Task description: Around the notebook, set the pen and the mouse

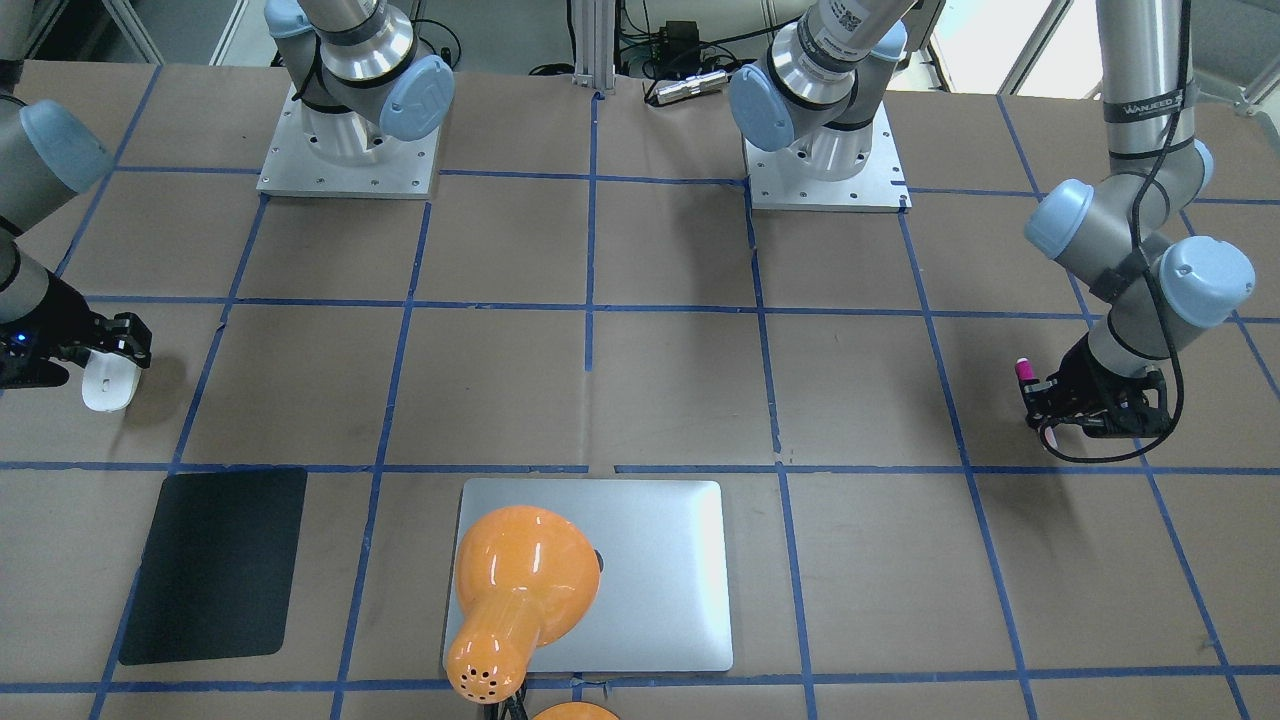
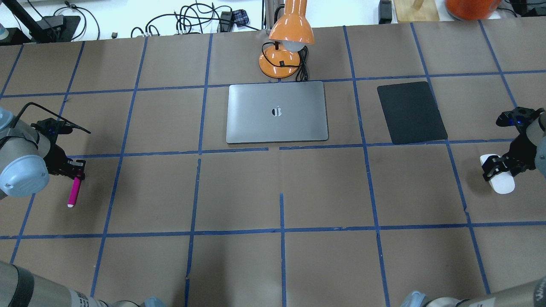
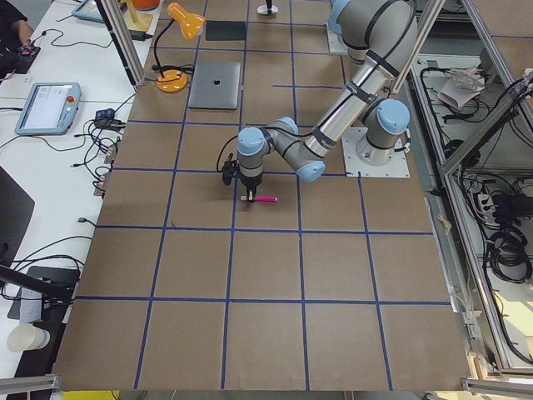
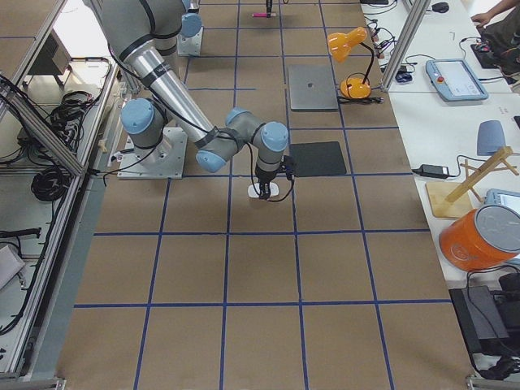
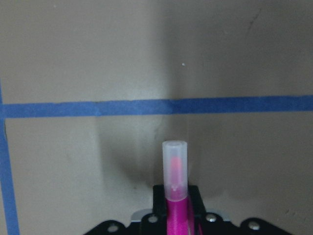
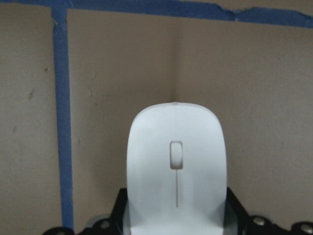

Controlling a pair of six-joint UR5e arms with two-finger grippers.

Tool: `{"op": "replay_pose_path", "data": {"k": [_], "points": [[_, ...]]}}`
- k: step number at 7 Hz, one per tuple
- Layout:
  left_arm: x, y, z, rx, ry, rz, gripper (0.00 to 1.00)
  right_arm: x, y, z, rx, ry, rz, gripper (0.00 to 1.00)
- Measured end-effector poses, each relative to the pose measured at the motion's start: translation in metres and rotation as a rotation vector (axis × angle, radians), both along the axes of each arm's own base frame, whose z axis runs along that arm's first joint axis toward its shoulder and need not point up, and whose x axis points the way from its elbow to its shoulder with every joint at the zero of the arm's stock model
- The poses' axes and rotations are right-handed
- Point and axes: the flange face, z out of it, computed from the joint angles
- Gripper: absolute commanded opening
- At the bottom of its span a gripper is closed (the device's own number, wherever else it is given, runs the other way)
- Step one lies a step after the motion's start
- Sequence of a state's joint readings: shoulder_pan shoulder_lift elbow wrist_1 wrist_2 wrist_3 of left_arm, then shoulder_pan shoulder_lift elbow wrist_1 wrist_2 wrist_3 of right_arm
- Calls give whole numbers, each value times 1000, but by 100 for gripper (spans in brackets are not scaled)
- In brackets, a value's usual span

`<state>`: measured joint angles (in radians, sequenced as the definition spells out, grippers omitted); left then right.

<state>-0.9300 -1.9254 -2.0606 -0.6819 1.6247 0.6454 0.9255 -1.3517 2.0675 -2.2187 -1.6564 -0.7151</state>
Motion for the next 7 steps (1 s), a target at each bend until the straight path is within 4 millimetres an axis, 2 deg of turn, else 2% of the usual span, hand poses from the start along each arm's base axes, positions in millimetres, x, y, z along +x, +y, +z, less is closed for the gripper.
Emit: {"op": "replay_pose_path", "data": {"k": [1,2,3,5,6,7], "points": [[-12,-1,8,-6,4,60,0,17,-17,23,-15,11,-3,27],[-39,-6,21,-15,18,170,0,39,-44,40,-30,6,-1,28],[-93,-16,35,-33,31,320,0,62,-81,50,-46,-4,-15,27],[-234,-23,54,-81,27,619,0,114,-161,37,-57,-7,-74,27],[-301,-15,54,-95,25,735,0,137,-185,20,-50,-13,-107,30],[-363,0,49,-106,21,847,0,149,-196,2,-36,-28,-128,40]]}}
